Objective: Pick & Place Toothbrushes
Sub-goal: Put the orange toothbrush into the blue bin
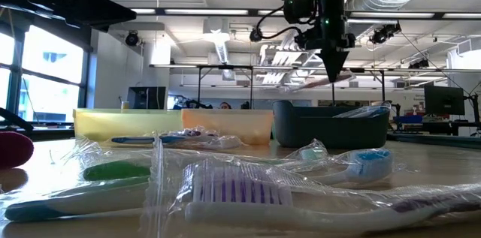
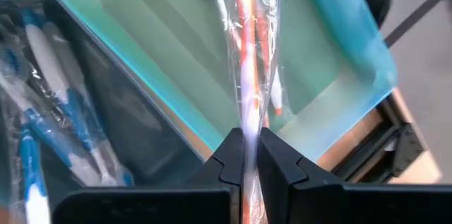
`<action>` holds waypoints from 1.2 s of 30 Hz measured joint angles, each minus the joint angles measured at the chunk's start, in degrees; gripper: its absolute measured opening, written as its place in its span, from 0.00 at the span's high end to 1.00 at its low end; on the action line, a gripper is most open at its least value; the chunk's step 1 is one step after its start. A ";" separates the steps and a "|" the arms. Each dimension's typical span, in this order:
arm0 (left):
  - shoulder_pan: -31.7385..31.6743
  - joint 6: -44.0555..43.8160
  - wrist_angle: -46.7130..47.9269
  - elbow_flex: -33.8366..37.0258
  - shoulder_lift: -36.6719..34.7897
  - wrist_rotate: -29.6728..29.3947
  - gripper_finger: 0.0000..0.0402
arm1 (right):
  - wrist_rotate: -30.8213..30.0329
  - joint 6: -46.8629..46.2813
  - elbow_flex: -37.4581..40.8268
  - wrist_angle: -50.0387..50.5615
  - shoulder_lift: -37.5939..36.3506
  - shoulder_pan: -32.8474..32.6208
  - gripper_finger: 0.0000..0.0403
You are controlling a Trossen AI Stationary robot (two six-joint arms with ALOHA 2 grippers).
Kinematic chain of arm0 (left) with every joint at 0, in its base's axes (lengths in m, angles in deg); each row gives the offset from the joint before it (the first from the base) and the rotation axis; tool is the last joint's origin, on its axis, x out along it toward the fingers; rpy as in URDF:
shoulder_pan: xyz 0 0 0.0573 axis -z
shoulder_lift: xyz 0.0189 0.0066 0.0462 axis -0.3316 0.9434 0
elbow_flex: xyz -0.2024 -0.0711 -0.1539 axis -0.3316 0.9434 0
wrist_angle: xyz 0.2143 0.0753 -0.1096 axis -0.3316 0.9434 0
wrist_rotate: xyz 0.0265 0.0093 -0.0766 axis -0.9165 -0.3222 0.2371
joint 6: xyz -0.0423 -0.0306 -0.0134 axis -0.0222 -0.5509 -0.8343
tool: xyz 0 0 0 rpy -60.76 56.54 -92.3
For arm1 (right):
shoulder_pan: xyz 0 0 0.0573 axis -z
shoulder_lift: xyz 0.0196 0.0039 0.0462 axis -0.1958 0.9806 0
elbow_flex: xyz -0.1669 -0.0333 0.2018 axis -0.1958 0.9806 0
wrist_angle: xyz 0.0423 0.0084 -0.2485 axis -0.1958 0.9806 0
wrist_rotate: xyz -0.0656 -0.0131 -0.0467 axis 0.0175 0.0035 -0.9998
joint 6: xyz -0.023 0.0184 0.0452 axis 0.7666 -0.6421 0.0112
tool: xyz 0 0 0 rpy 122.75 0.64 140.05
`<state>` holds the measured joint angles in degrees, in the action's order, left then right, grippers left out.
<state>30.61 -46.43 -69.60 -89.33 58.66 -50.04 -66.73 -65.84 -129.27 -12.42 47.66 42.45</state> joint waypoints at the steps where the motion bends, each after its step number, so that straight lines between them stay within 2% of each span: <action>1: 0.00 0.00 0.00 0.00 0.00 0.00 1.00 | 1.05 0.24 0.00 0.01 0.22 0.72 0.97; 9: 0.00 0.00 0.00 0.00 0.00 0.33 1.00 | 2.30 0.82 0.79 -3.87 2.26 3.43 0.97; 16: 0.00 0.00 0.01 0.00 0.00 0.31 1.00 | 5.17 3.16 9.84 -11.57 2.31 5.38 0.97; 27: 0.00 0.44 0.00 0.00 0.00 0.15 1.00 | 1.89 3.23 22.29 -24.11 2.31 7.71 0.97; 36: 0.00 0.44 0.00 0.00 0.01 0.13 1.00 | 1.95 1.87 23.30 -27.04 2.28 8.00 0.86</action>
<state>30.61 -45.99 -69.60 -89.33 58.66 -49.91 -64.78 -63.97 -105.97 -39.46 49.95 50.45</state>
